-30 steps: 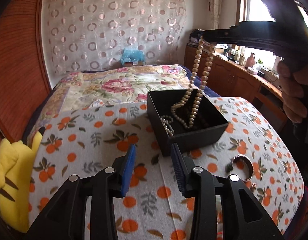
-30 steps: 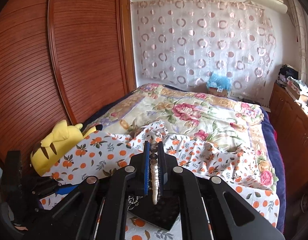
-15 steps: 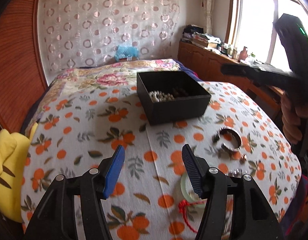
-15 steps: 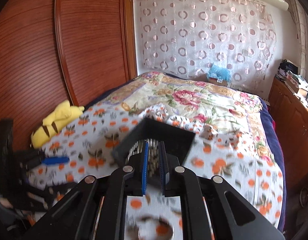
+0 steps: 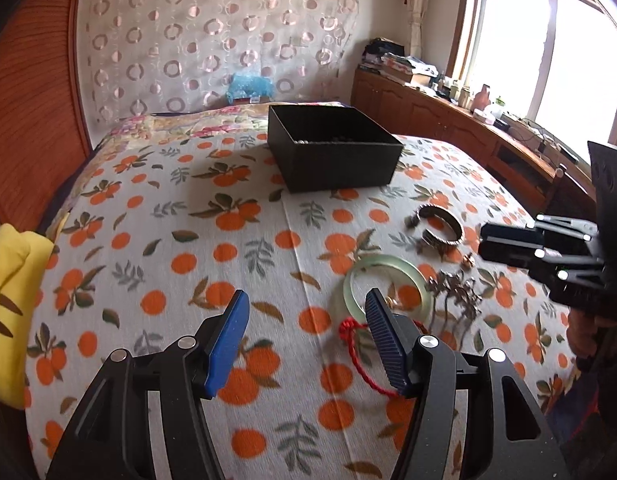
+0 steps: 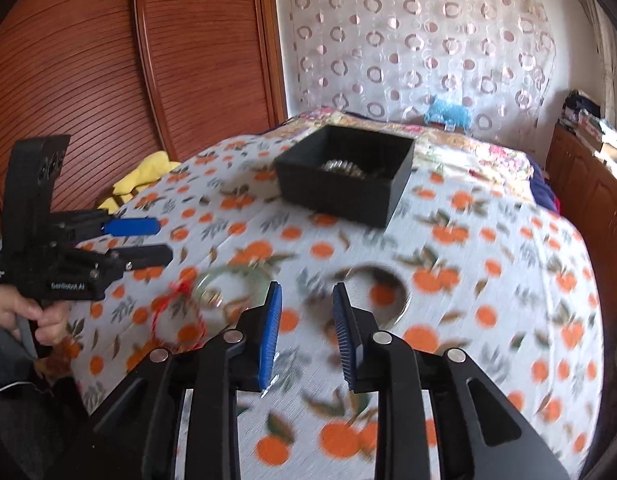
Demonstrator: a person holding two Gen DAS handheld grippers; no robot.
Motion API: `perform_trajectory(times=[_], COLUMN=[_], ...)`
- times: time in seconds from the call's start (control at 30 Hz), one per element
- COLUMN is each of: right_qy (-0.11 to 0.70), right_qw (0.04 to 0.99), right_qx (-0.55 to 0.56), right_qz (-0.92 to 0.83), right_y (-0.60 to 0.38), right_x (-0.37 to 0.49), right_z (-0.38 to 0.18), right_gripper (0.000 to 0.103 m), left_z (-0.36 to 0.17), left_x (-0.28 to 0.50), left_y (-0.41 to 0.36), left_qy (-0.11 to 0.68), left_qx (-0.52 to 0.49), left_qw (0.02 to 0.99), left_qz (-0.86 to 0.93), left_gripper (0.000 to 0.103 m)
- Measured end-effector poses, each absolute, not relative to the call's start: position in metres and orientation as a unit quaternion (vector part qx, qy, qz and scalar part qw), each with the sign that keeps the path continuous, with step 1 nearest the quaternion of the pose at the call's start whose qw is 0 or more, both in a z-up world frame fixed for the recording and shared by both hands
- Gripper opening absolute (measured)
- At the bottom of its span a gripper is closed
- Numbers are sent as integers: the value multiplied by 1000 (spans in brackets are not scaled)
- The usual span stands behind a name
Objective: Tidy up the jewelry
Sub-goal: 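Reach the left tool to the red cord bracelet and grasp it, then grasp the silver chained hairpin with the right tool while the left tool holds the red cord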
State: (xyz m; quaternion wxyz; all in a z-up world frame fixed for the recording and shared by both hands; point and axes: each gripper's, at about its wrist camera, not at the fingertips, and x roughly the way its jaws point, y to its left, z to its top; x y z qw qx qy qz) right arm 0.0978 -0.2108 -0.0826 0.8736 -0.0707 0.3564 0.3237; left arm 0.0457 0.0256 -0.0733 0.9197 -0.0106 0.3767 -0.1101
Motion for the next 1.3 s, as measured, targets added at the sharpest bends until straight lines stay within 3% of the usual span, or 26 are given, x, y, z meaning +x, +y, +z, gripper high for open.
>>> perform_trajectory(times=[0.3,0.47,0.63,1.0,1.1,1.3], right_qy=[380,386,388,388,387,388], right_qw=[864,861,861,861,861,861], right_qx=[-59,-63,-56,-57,-59,-61], right_qz=[326,327,326,325,325,325], right_y=[-207,-204,-205,-205,-205,-205], right_x=[85,83,83,82,82,82], right_z=[-105,-110,-113,-114,-115,-115], right_gripper=[29,29,37,37,37,40], left_z=[-86,-90,-92,-98,-99,-98], left_x=[37,36,36,37,38,38], left_y=[9,5,1,-5,-5,-3], left_qy=[394,399,404,411,414,411], left_qx=[-2,0,0,9,12,10], left_qw=[910,907,904,901,901,903], left_qz=[-129,-135,-139,-135,-131,-129], left_gripper=[57,44,32,21,12,3])
